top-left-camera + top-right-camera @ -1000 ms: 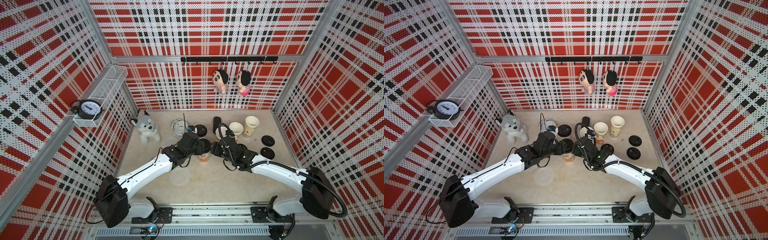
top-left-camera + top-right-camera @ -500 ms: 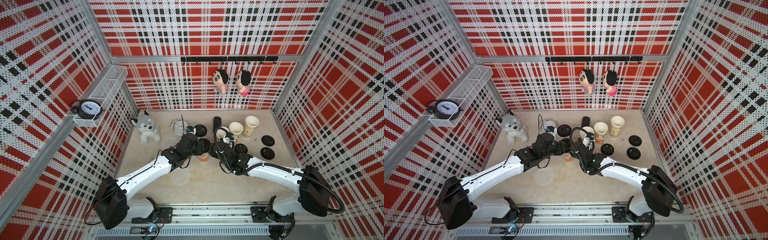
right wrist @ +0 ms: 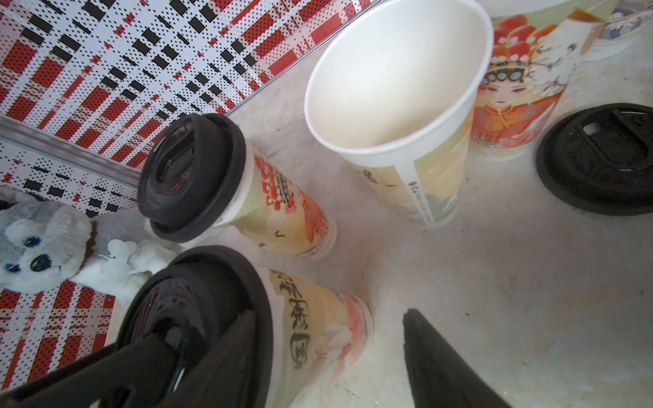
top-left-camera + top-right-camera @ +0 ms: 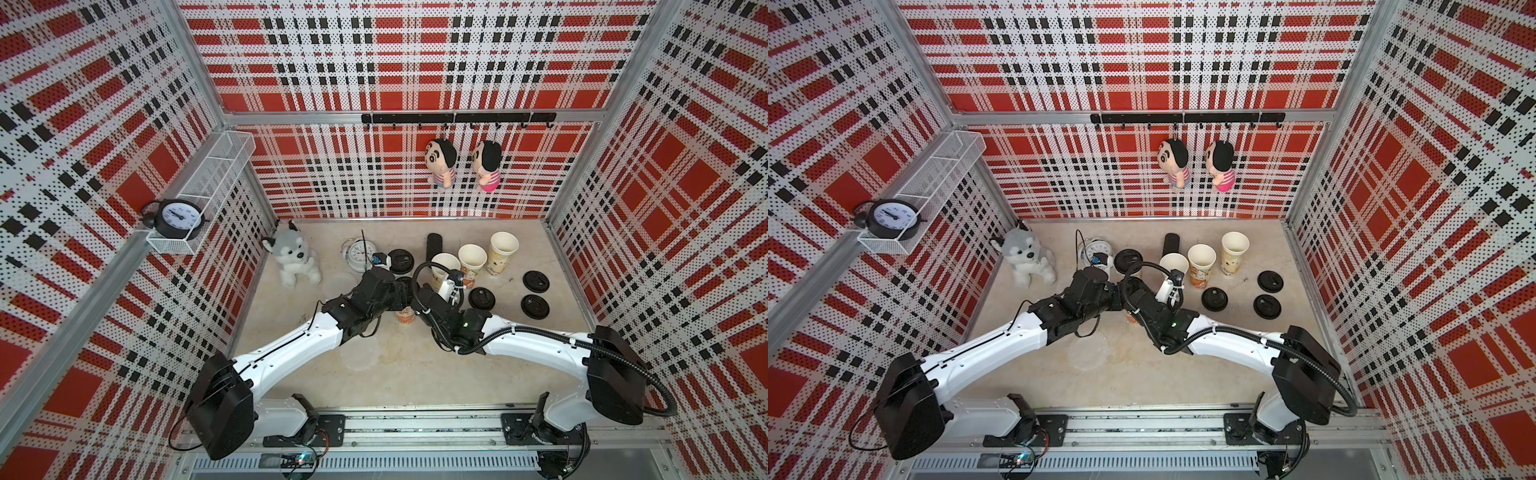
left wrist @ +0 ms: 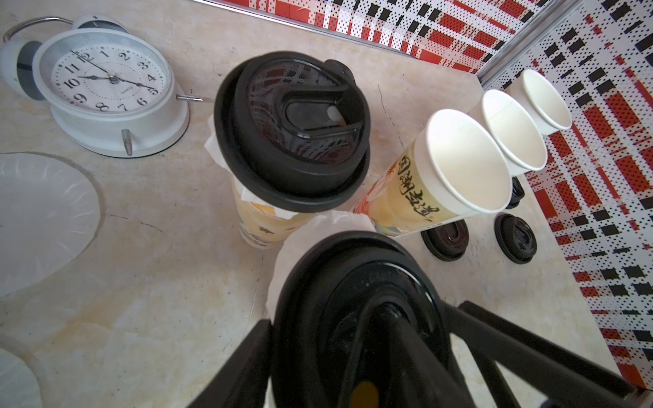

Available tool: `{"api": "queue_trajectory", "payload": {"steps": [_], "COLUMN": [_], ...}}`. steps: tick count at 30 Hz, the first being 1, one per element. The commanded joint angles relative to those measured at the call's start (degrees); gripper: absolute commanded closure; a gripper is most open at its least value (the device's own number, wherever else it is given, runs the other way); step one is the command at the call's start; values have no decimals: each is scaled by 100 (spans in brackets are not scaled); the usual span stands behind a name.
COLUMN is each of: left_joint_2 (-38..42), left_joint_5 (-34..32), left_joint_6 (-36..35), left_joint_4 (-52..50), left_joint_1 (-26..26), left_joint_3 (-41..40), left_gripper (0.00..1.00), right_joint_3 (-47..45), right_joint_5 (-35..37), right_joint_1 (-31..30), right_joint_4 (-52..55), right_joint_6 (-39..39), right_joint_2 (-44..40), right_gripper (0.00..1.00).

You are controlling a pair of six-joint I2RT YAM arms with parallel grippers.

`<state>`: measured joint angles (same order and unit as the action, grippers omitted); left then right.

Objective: Put the leak-proof paper on the milk tea cups
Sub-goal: Secure the cup lid on the cup.

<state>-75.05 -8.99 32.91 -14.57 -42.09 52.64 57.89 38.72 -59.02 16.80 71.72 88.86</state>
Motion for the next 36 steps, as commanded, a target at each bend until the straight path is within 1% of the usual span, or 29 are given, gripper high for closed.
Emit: {"api": "queue_trajectory", "payload": {"steps": [1,7,13,19,22,27,36], "left_joint_2": [-186,-186,-181,-116,-90,-120,-247], "left_joint_5": [574,574,523,457,439,440,434], "left_joint_6": [-212,-223,-179,-85,-44,-43,-96], "left_joint_4": [-900,-904,-940,-986,-993,-995,-995], "left_joint_1": [-195,-186,-186,-151,-125,-98,-74], "left_joint_3": [-307,-328,-400,-440,-463,-437,-296], "left_gripper": [45,45,45,45,45,45,45], "right_joint_3": [-666,-499,195,735,824,760,733], "right_joint_5": [-1692,-1596,-1475,-1381,-1505,-1960,-2429], "right_joint_1": [-221,-222,-198,9,198,582,977], "right_joint_4": [2419,2437,2484,2389,2114,1492,1066], "right_joint_6": [-149,-332,-938,-1552,-1885,-2432,-2939], "right_joint_2": [1074,806,637,205,-73,-577,-1153], "right_gripper": [32,31,29,27,27,26,25]}}
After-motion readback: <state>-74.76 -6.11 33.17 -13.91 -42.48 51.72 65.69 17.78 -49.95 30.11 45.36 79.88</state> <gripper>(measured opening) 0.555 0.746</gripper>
